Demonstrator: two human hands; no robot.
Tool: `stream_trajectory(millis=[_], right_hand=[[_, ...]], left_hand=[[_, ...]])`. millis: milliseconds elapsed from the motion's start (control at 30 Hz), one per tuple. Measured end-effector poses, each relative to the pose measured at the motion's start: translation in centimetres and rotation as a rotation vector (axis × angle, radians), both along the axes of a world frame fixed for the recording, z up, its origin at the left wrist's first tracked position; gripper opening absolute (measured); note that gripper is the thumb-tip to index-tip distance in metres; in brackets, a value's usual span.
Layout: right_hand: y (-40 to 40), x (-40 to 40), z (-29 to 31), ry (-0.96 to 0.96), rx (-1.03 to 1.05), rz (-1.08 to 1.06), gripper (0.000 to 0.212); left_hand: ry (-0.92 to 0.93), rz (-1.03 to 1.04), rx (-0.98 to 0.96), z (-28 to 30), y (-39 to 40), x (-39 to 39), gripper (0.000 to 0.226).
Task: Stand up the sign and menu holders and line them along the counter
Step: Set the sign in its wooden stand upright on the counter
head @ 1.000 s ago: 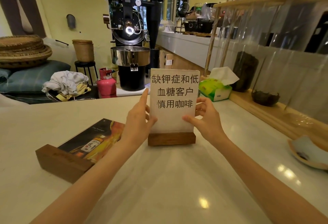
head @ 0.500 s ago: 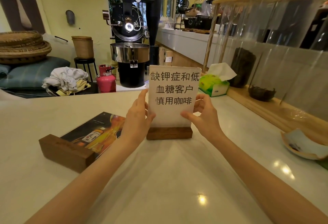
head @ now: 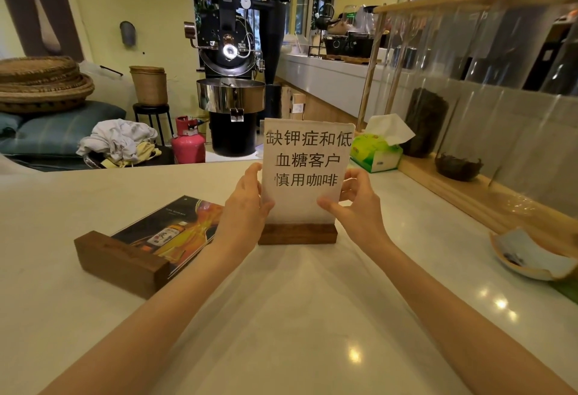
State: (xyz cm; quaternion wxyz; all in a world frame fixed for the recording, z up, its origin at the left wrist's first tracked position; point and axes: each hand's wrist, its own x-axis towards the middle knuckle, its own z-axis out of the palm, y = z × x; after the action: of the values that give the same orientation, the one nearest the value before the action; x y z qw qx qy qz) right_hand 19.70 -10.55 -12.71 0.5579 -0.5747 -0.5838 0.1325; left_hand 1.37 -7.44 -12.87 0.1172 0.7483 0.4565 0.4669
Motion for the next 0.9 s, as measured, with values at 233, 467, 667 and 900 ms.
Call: stream_trajectory(millis=[233, 467, 667, 900], right_hand=[[-0.2, -0.1, 0.0, -0.01, -0.015, -0.015, 0.049], [-1.1, -1.3, -0.1, -0.108, 0.105, -0.273, 0.056], [-2.3, -5.4, 0.5, -0.116, 0.076, -0.039, 0.016], [-0.1, -12.2, 0.9, 0.28, -0.636, 0.41, 0.027]], left_hand=[[0.004, -0.002, -0.031, 0.2, -0.6, 0.0, 0.059], [0.152, -0.071, -0.204, 1.8, 0.1, -1.9, 0.068], [0.257, -0.134, -0.388, 5.2, 1.3, -8.2, 0.028], [0.335, -0.09, -0.58, 5.7, 2.9, -14.5, 0.017]])
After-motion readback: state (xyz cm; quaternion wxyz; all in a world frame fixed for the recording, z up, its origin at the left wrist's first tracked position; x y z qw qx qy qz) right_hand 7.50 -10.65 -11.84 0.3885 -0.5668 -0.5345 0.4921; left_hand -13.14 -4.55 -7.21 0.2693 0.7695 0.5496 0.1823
